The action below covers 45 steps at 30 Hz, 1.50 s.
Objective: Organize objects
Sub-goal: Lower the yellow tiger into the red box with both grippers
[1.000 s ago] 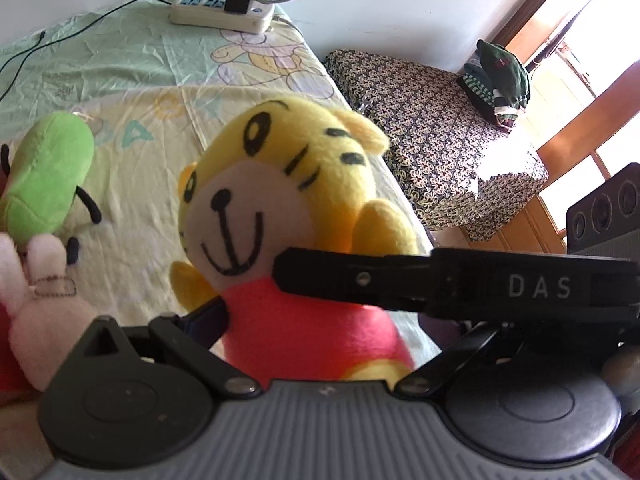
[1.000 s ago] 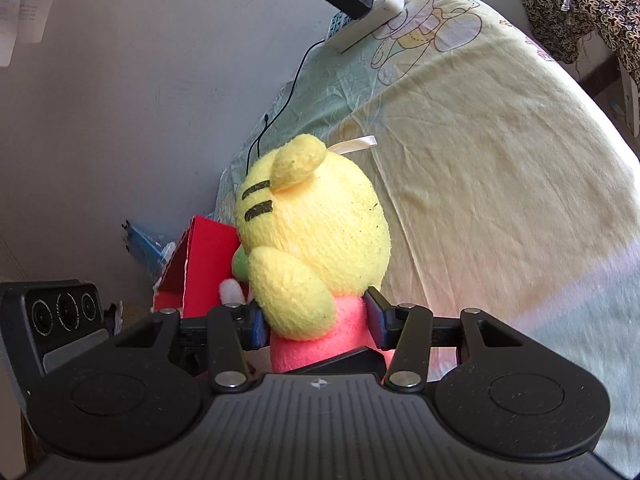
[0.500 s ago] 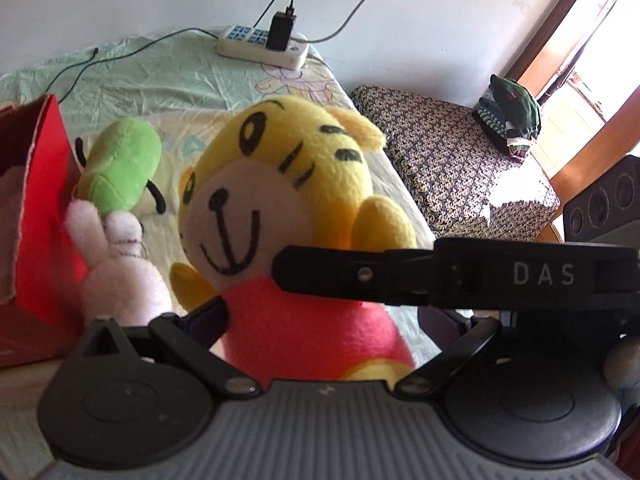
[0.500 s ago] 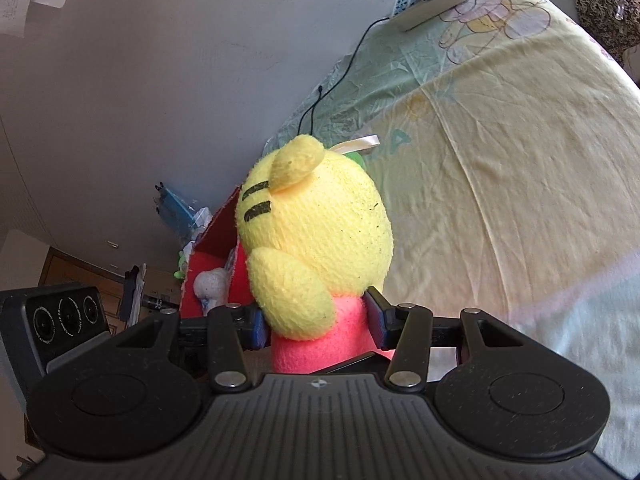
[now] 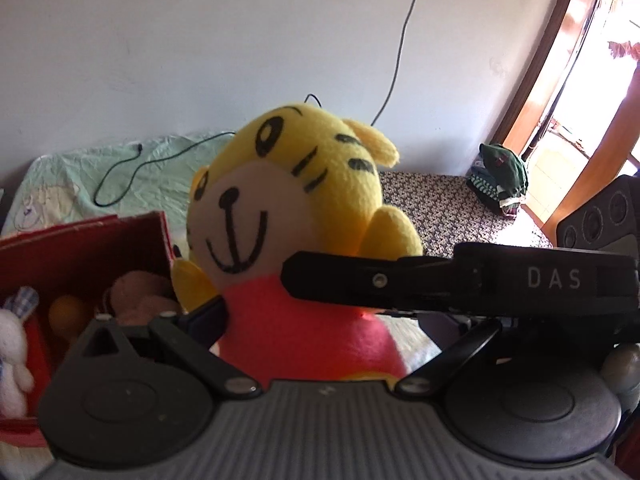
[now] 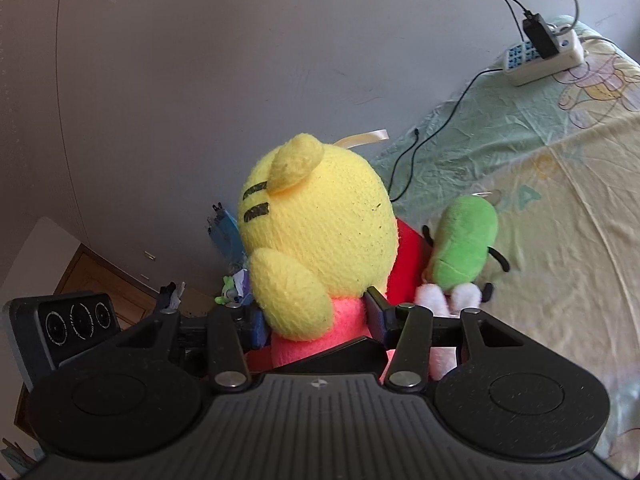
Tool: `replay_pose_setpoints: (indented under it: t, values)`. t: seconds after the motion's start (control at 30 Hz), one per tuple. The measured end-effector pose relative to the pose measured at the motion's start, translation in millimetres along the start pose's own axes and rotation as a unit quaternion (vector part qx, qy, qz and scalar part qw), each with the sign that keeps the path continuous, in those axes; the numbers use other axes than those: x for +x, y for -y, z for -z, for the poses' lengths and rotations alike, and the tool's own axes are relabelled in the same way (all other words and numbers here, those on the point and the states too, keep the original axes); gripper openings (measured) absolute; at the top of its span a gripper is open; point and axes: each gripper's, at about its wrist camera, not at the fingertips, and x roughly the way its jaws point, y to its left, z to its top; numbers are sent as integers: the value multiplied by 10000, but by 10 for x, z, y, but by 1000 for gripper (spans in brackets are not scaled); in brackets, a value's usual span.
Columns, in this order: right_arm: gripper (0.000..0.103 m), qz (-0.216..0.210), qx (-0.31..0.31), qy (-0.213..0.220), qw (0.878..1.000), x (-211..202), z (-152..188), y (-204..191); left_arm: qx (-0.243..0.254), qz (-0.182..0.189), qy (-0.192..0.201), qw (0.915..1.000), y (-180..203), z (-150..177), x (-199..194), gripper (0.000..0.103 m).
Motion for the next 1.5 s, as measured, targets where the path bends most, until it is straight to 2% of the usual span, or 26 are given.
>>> replay_pose_setpoints:
  t: [0.17, 0.37, 0.43, 0.5, 0.57, 0.9, 1.13, 1.23, 1.5]
  values:
    - [50, -158, -143, 28, 9998, 395, 51, -288, -2, -79, 295, 9995, -436, -43, -297, 98]
    - [50, -212, 19, -120, 9997, 907, 180, -376, -290, 2, 360, 9989, -1052, 45, -475, 95]
    - [50, -144, 88, -168, 9997, 1033, 248, -376, -360, -8, 285, 9989, -1206, 90, -471, 91]
    - [50, -41, 126, -187, 9997, 1104, 321, -382, -346, -86, 232, 9991, -1330, 142, -446, 73]
    - [50, 2, 258, -248, 9994, 1161, 362, -365, -410, -24, 154, 9990, -1452, 198, -416, 71]
    - [50, 244, 381, -259, 9986, 1381, 482, -399, -507, 221, 99, 9984, -1755, 309, -388, 70]
    - [49, 543, -74, -118, 9984, 1556, 390, -542, -493, 224, 206, 9983, -1895, 159, -282, 69]
    - [49, 820, 9, -321, 9961, 1696, 416, -472, -739, 285, -44, 9969, -2033, 194, -129, 69]
    - [49, 1123, 61, -983, 9888, 1982, 511, -329, -1105, 182, -511, 9924, -2255, 363, 78, 69]
